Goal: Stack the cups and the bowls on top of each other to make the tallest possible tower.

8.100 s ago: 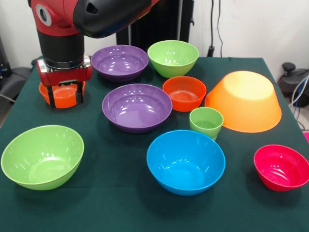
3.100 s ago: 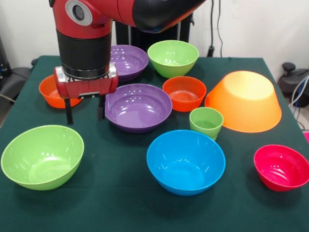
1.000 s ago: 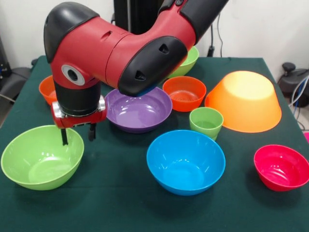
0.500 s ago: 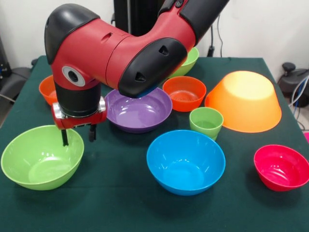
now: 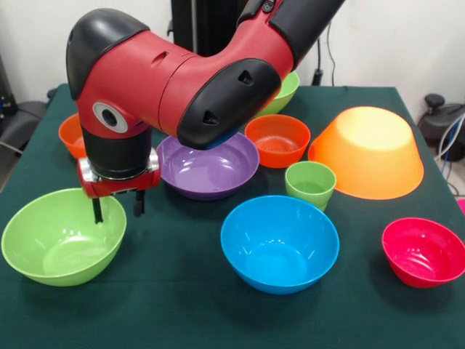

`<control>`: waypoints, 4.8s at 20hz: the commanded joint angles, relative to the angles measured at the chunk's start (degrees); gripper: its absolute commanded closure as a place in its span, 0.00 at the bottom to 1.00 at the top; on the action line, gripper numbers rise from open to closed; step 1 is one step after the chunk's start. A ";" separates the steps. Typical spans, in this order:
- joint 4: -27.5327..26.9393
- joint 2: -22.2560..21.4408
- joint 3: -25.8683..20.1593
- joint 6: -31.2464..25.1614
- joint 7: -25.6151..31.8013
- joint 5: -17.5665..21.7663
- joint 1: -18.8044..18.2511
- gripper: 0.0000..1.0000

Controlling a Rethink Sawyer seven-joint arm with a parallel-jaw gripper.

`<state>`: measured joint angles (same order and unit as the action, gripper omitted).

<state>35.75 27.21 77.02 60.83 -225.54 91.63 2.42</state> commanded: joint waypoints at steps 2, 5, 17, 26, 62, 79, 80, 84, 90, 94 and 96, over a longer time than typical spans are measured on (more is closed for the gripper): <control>-7.39 0.54 -7.90 -6.46 14.25 -3.49 -1.09 0.00; -8.01 0.28 -8.56 -5.73 16.41 -3.58 -1.24 0.00; -7.60 -0.51 -9.38 -5.82 20.30 -5.05 -1.86 0.00; -8.25 -0.84 -9.01 -7.31 20.91 -6.86 -2.21 0.00; -10.28 1.78 -3.57 -6.28 11.66 -6.68 -3.14 0.00; -9.34 1.04 -2.26 -2.83 8.14 -6.93 -4.11 0.00; -8.76 0.87 -2.57 -2.80 8.90 -7.05 -3.99 0.00; -8.57 0.50 -2.78 -1.84 8.95 -7.09 -4.06 0.00; -7.70 0.58 -2.45 -1.14 7.31 -6.80 -4.85 0.00; -7.24 0.69 -2.04 -0.73 6.96 -6.36 -4.89 0.00; -6.53 0.80 -2.01 -1.37 6.15 -6.67 -4.51 0.00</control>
<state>31.95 28.39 78.80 60.69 -216.23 86.70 -1.35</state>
